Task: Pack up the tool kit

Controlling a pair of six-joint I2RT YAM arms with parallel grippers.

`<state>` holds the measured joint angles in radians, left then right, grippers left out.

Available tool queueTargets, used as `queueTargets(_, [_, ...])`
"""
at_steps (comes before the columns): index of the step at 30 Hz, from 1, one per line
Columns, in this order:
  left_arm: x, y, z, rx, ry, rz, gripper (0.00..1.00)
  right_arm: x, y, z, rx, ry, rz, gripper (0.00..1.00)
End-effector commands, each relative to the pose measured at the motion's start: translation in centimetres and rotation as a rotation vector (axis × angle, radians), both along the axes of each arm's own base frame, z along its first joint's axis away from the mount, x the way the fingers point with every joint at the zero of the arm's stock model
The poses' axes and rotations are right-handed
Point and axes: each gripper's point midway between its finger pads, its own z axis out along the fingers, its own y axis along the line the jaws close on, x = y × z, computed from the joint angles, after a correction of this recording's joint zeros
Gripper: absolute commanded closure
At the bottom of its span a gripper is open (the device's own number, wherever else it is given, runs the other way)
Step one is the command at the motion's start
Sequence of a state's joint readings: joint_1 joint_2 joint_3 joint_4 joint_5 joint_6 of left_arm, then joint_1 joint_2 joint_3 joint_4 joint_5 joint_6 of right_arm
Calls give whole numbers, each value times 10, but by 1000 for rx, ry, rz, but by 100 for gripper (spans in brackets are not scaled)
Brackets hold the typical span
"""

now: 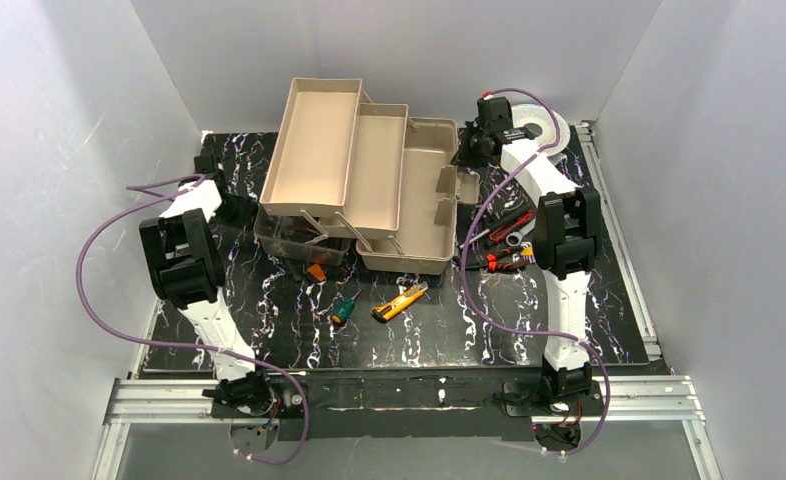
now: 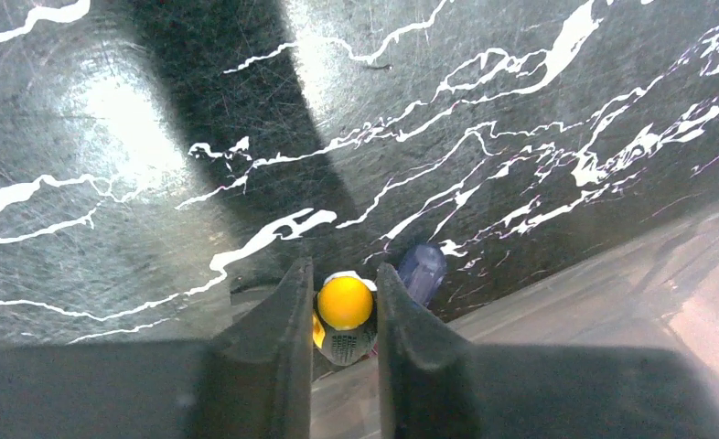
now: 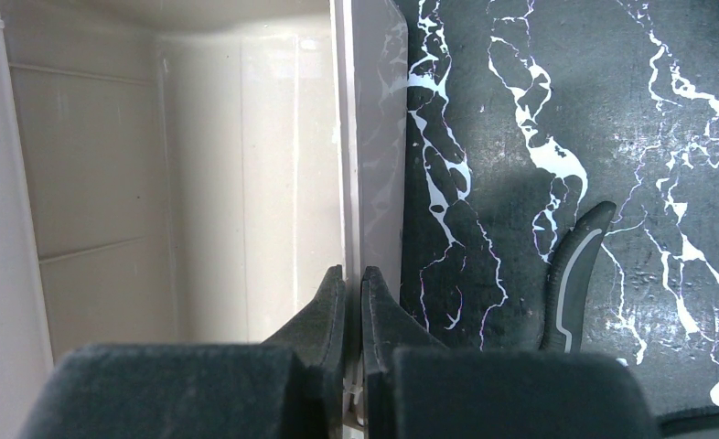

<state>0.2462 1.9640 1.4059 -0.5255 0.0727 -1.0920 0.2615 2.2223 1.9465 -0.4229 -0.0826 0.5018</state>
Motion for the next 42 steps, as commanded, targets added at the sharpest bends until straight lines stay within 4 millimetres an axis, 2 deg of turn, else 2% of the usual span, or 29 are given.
queueTargets(1, [-4, 0, 14, 25, -21, -11, 99, 13, -8, 66, 97, -132, -51, 99])
queueTargets(8, [-16, 28, 63, 206, -66, 20, 100, 14, -11, 66, 85, -136, -67, 99])
queueTargets(16, [-34, 60, 141, 415, -139, 41, 100, 16, -16, 68, 83, -142, -74, 99])
queueTargets(19, [-43, 75, 174, 505, -162, 66, 100, 16, -16, 69, 86, -142, -72, 99])
queueTargets(22, [-49, 82, 209, 575, -210, 63, 100, 16, -14, 68, 91, -140, -66, 99])
queueTargets(26, [-60, 84, 255, 643, -319, 74, 100, 15, -13, 67, 99, -134, -61, 99])
queueTargets(31, [-68, 74, 309, 698, -632, 117, 100, 15, -11, 69, 109, -136, -54, 99])
queueTargets(36, [-83, 63, 338, 690, -882, 190, 100, 14, -9, 69, 121, -132, -49, 99])
queueTargets(42, [-70, 32, 374, 681, -1144, 34, 100, 14, -7, 71, 130, -133, -42, 99])
